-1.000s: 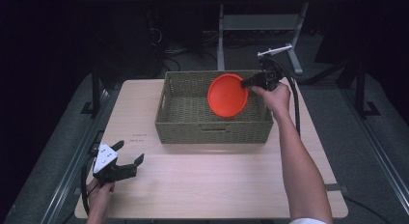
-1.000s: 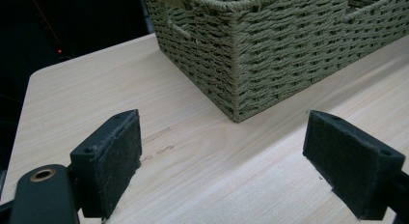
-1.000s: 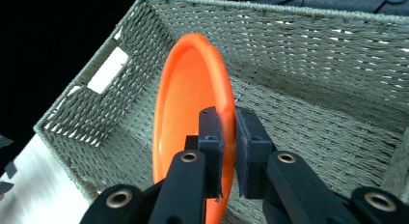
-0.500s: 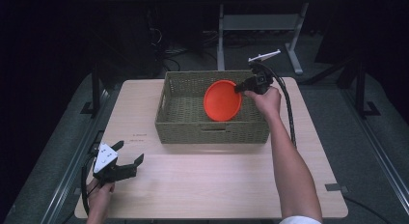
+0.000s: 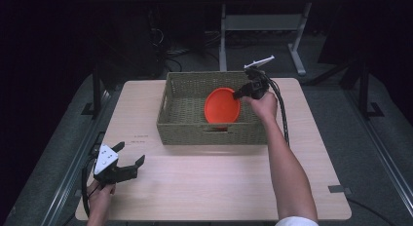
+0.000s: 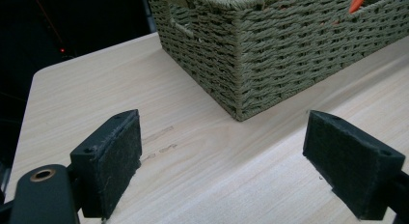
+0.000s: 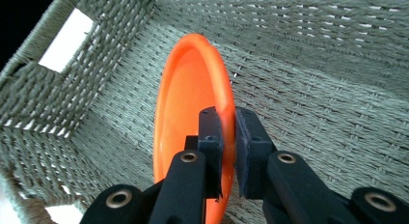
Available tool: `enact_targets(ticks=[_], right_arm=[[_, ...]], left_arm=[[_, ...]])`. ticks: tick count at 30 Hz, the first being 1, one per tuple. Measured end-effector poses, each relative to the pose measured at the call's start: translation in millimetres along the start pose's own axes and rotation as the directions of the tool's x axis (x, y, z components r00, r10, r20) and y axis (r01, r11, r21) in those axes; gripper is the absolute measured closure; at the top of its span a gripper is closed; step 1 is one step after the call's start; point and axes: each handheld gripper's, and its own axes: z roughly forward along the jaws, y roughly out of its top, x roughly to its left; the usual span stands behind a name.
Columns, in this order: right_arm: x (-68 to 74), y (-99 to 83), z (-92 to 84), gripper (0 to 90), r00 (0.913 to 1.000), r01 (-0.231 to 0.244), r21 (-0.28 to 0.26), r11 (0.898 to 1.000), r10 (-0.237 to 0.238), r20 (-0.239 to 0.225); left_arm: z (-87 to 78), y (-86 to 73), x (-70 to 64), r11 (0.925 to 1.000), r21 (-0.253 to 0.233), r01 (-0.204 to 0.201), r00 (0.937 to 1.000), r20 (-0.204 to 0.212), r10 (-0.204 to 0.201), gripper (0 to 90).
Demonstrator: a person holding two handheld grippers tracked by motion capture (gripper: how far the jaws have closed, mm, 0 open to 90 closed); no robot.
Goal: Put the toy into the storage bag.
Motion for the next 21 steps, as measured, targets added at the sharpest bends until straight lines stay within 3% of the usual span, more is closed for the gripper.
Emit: enact_targets(ticks=[2, 5, 14, 17, 21], right_arm=[[-0.3, 0.0, 1.8, 82.0, 1.0, -0.007, 0.005, 1.0, 0.007, 0.005], [0.9, -0.2, 8.1, 81.8, 0.9987, -0.004, 0.046, 0.999, 0.002, 0.051], [-1.3, -0.8, 11.8, 81.5, 0.9978, -0.017, 0.071, 0.997, 0.012, 0.065], [-8.4, -1.6, 11.9, 80.8, 0.9969, -0.056, 0.096, 0.994, 0.051, 0.06], [-9.6, -2.5, 12.0, 77.6, 0.9962, -0.058, 0.11, 0.992, 0.05, 0.072]], left_arm=[[0.0, 0.0, -0.1, 1.0, -0.001, 0.0, 1.0, -0.001, 0.0, 13.0], [-0.9, -0.1, 0.1, 1.0, -0.008, 0.001, 1.0, -0.006, -0.001, 13.0], [-2.4, -0.1, 0.9, 0.9999, -0.008, 0.012, 0.9999, -0.006, -0.012, 13.0], [-2.5, -0.2, 1.4, 0.9999, -0.006, 0.01, 0.9998, -0.015, -0.01, 13.0], [-3.6, -0.4, 3.2, 0.9998, -0.008, 0.018, 0.9997, -0.018, -0.018, 13.0]])
